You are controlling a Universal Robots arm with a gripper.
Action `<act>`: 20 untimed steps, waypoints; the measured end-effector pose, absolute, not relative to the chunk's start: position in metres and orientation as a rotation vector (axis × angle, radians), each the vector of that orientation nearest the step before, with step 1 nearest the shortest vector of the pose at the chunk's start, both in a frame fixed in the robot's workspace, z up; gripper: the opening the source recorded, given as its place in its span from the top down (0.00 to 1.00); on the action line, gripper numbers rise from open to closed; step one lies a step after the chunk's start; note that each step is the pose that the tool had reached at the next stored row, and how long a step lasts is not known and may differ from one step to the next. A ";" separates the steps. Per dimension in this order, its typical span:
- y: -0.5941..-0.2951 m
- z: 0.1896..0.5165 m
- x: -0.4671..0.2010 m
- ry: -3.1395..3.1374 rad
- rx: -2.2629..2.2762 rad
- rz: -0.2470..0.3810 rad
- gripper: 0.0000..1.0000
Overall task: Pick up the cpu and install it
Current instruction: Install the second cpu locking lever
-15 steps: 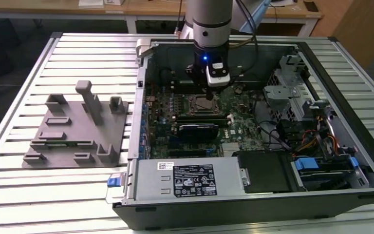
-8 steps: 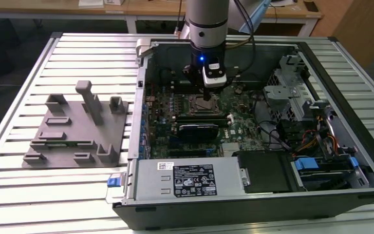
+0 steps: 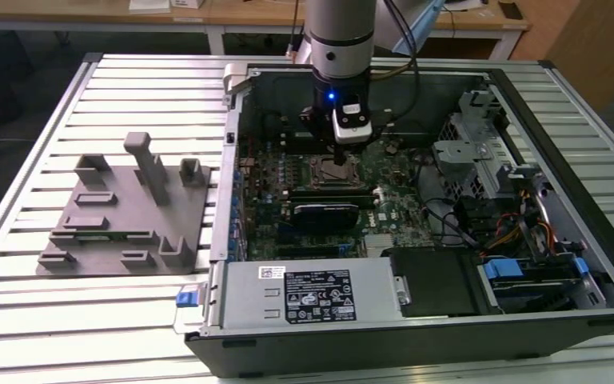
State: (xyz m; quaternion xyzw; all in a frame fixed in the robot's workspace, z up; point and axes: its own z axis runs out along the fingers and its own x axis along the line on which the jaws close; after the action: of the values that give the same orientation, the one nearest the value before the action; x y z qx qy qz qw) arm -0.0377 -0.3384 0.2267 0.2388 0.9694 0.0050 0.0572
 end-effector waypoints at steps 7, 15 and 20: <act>-0.338 0.233 -0.038 2.939 0.724 0.015 0.89; -0.338 0.238 -0.038 2.939 0.724 0.013 0.89; -0.342 0.238 -0.038 2.940 0.721 0.013 0.89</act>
State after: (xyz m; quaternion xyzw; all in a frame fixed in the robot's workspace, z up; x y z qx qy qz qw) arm -0.0377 -0.3418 0.2384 0.2377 0.9696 0.0042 0.0573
